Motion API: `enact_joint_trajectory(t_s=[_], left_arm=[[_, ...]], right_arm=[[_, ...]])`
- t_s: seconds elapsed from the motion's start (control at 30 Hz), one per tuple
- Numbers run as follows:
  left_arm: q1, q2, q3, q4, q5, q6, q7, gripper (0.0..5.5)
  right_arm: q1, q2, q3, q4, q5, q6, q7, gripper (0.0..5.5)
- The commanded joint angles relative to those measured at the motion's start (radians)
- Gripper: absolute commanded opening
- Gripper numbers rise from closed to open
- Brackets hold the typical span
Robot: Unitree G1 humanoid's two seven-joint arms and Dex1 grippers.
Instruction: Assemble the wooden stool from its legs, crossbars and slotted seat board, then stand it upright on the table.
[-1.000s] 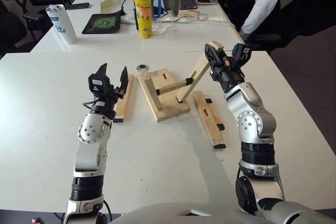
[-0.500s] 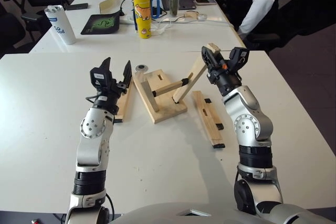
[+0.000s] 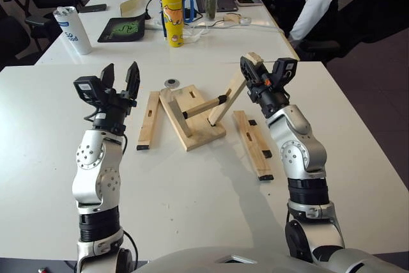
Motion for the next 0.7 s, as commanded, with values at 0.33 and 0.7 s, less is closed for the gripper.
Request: enact_joint_trajectory(t_s=[0.33,0.7], left_arm=[[-0.074,0.443,0.008,-0.081,-0.366,0.339,-0.459,3.19],[-0.034,0.419,-0.149,-0.057,-0.181,0.268,-0.471,3.19]], right_arm=[[0.047,-0.049,0.008,0.088,-0.059,0.061,0.010,1.03],[0.040,-0.053,0.015,0.090,-0.058,0.069,0.033,1.04]])
